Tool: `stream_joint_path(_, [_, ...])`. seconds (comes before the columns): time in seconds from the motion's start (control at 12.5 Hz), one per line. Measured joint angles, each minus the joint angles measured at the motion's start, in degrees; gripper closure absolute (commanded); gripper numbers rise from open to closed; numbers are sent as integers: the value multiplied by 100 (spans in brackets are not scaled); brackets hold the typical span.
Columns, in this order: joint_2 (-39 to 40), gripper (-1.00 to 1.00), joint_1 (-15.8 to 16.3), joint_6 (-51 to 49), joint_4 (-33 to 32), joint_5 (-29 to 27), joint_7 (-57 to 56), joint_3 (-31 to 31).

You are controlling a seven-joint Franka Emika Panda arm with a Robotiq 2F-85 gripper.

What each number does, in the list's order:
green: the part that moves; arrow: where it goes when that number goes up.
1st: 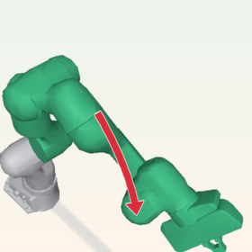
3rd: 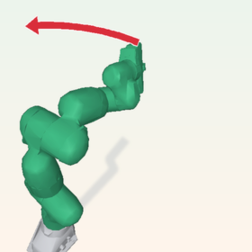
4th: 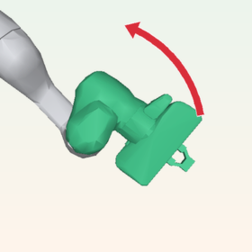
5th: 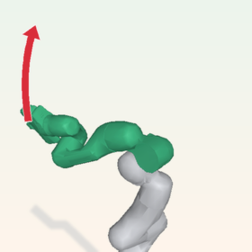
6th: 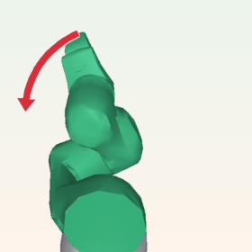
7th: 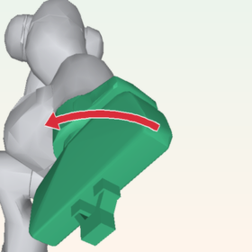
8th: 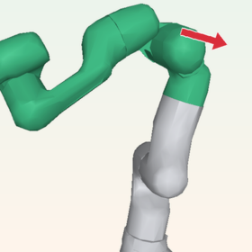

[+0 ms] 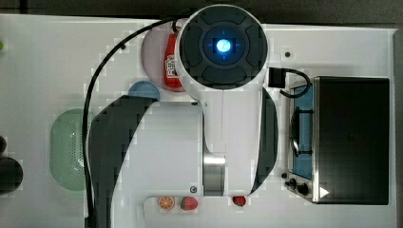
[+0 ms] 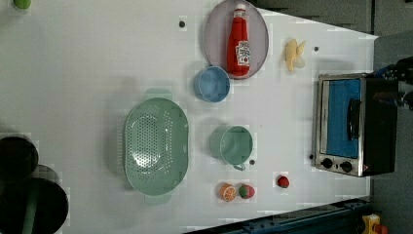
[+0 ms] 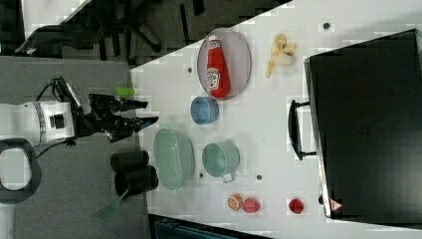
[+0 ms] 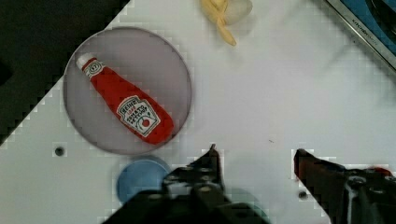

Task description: Flap open oven.

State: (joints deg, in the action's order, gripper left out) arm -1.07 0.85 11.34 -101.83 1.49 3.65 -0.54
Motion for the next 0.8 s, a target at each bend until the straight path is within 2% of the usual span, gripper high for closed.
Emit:
stream_joint_path(0.08, [-208,-59,3,-531,-190,0,49,-13])
stream_joint_path(0.24, [-742,-99,6,-886,-442,0,117,-63])
stream_joint_path(0.4, [-1135,-100,20,-1010,-397,35,145,-126])
stream_joint_path(0.48, [-1254,-89,21,-1008,-347,42,147,-157])
stream_joint_path(0.8, [-1259,9,1,-1003,-218,31,148,-211])
